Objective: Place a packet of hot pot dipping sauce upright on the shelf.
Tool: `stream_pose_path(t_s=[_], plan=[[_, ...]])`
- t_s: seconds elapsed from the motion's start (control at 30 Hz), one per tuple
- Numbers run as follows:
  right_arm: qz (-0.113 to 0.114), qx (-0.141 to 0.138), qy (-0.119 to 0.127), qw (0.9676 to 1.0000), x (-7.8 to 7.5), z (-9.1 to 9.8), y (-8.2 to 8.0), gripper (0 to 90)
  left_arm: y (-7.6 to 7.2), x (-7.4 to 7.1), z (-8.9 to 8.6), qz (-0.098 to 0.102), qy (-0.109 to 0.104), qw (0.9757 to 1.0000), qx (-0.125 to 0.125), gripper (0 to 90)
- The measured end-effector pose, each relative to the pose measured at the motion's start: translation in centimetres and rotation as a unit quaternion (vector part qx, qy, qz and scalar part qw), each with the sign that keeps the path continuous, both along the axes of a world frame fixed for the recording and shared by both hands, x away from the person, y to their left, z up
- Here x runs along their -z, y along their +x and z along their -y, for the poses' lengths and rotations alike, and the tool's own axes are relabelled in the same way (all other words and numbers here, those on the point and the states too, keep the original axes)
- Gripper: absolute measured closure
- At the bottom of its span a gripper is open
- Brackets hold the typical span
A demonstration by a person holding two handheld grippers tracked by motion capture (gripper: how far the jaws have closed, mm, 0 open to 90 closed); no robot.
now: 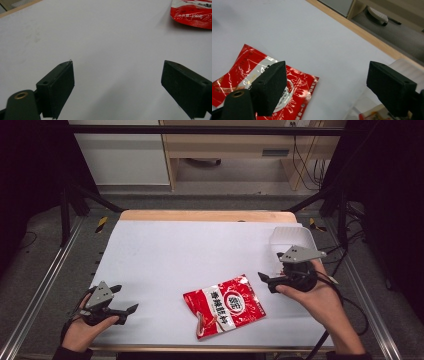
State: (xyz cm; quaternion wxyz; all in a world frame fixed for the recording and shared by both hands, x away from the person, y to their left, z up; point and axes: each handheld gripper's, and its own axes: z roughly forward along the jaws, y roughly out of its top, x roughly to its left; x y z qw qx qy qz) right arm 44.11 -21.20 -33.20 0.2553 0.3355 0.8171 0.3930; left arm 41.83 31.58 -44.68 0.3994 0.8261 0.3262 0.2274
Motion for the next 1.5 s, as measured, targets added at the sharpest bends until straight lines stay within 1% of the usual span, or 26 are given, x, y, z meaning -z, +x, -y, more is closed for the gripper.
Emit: stream_pose_path(t_s=[0.17,0.27,0.33,0.37,0.4,0.47,0.53,0.6,0.63,0.7,0.77,0.9,0.93,1.0,1.07,1.13,1.17,1.23,1.27,1.33,1.43,1.47,1.5], plan=[[-0.009,0.022,0.035,0.9991,2.9,-1.2,-0.8,14.4,0.0,-0.2,-0.3,0.008,-0.011,0.9999,-0.011,10.9],[-0.011,0.033,0.038,0.9987,4.5,-2.0,-1.0,14.5,0.0,-0.2,-0.1,0.010,-0.006,0.9999,-0.005,10.7],[-0.008,0.041,0.028,0.9987,5.5,-2.6,-1.1,14.4,-0.1,-0.1,0.0,0.009,0.001,1.0000,0.003,10.3],[-0.008,0.044,0.030,0.9985,5.9,-2.9,-1.1,14.4,-0.1,-0.1,0.0,0.010,0.004,0.9999,0.003,10.0],[-0.012,0.046,0.033,0.9983,6.4,-3.2,-1.1,14.2,-0.2,-0.1,-0.1,0.012,0.006,0.9999,0.004,9.9],[-0.019,0.049,0.034,0.9981,7.3,-3.7,-1.1,13.6,-0.2,-0.1,-0.1,0.013,0.002,0.9999,0.005,9.4],[-0.027,0.041,0.043,0.9978,8.0,-4.2,-1.1,13.4,-0.3,-0.2,-0.1,0.016,0.001,0.9999,0.003,9.3],[-0.032,0.044,0.040,0.9977,8.4,-4.5,-1.1,13.4,-0.4,-0.2,0.0,0.018,0.003,0.9998,0.002,9.4],[-0.028,0.045,0.035,0.9980,8.5,-4.6,-1.1,13.5,-0.4,-0.2,0.0,0.017,0.005,0.9998,0.002,9.4],[-0.031,0.045,0.041,0.9976,8.6,-4.6,-1.2,13.6,-0.4,-0.1,0.0,0.015,0.008,0.9999,0.000,9.3],[-0.029,0.045,0.043,0.9976,8.7,-4.6,-1.4,14.0,-0.4,-0.1,0.0,0.015,0.009,0.9999,-0.001,9.4],[-0.030,0.050,0.039,0.9975,9.1,-4.3,-1.9,14.4,-0.5,-0.2,-0.2,0.018,0.012,0.9997,-0.008,9.4],[-0.030,0.048,0.037,0.9977,9.1,-4.1,-2.1,14.5,-0.5,-0.3,-0.3,0.020,0.016,0.9996,-0.009,9.3],[-0.029,0.051,0.035,0.9977,9.3,-3.9,-2.5,14.7,-0.5,-0.3,-0.4,0.020,0.012,0.9997,-0.009,9.4],[-0.033,0.055,0.037,0.9972,9.4,-3.7,-2.9,14.6,-0.6,-0.3,-0.4,0.020,0.014,0.9997,-0.009,9.4],[-0.035,0.056,0.038,0.9971,9.5,-3.4,-3.1,14.4,-0.6,-0.3,-0.3,0.021,0.011,0.9997,-0.009,9.3],[-0.041,0.056,0.041,0.9967,9.6,-3.3,-3.2,14.0,-0.5,-0.3,-0.2,0.022,0.011,0.9997,-0.009,9.3],[-0.051,0.058,0.036,0.9964,10.1,-3.1,-3.1,14.4,-0.4,-0.3,-0.3,0.022,0.012,0.9996,-0.010,9.4],[-0.059,0.057,0.036,0.9960,10.3,-3.0,-3.0,14.8,-0.4,-0.3,-0.3,0.021,0.014,0.9996,-0.009,9.4],[-0.067,0.055,0.029,0.9958,10.7,-3.0,-2.9,15.1,-0.3,-0.3,-0.5,0.020,0.011,0.9997,-0.011,9.3],[-0.077,0.054,0.029,0.9952,10.9,-3.1,-2.9,15.6,-0.3,-0.3,-0.5,0.021,0.009,0.9997,-0.011,9.4],[-0.078,0.051,0.023,0.9954,11.1,-3.1,-2.9,15.6,-0.4,-0.3,-0.5,0.021,0.011,0.9997,-0.010,9.4],[-0.084,0.052,0.023,0.9948,11.2,-3.2,-2.9,15.7,-0.4,-0.3,-0.4,0.021,0.010,0.9997,-0.010,9.4]])
